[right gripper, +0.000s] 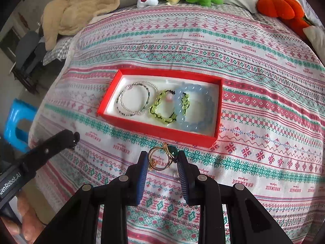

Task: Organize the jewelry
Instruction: 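Carry both rings into the red box and open both tools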

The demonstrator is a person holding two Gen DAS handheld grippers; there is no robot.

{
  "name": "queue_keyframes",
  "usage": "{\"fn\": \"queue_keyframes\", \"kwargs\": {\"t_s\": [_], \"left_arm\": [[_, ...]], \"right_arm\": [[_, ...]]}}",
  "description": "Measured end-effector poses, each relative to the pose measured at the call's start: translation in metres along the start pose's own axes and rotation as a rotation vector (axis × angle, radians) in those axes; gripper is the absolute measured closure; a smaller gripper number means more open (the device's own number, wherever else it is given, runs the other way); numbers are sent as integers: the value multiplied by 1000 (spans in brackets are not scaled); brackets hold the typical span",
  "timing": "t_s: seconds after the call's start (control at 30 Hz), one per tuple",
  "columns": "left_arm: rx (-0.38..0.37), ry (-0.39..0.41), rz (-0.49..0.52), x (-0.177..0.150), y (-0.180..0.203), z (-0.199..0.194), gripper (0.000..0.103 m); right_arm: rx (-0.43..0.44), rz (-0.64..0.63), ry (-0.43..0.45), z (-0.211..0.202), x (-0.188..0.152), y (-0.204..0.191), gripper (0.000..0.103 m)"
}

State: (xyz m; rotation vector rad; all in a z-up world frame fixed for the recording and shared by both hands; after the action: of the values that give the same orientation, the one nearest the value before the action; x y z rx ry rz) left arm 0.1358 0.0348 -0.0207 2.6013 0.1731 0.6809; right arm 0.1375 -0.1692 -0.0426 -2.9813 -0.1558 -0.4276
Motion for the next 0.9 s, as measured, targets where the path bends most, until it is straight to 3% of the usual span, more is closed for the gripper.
{"fn": "queue_keyframes", "kwargs": {"t_s": [0.23, 0.4, 0.73, 0.9], "left_arm": [[-63, 31, -25, 16, 13, 16, 80], [-52, 29, -19, 24, 16, 33, 80], [-23, 11, -9, 28, 25, 62, 80], [-10, -1, -1, 27, 30, 72, 80]], "right_arm": [[14, 112, 91, -7, 17, 21, 74], [28, 177, 136, -4, 26, 33, 74], [32, 213, 119, 20, 32, 37, 74], [-5, 194, 112, 28, 33, 33, 74]]}}
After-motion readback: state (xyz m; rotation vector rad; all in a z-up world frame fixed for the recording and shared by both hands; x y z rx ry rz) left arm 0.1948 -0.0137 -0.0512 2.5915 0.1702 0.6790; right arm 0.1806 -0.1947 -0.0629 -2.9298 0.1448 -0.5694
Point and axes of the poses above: each gripper's, at about its wrist camera, not at the fingertips, and z roughly the way its jaws point, y to its right, x to its top, the point moved 3 cm from there along z, roughly the way its jaws point
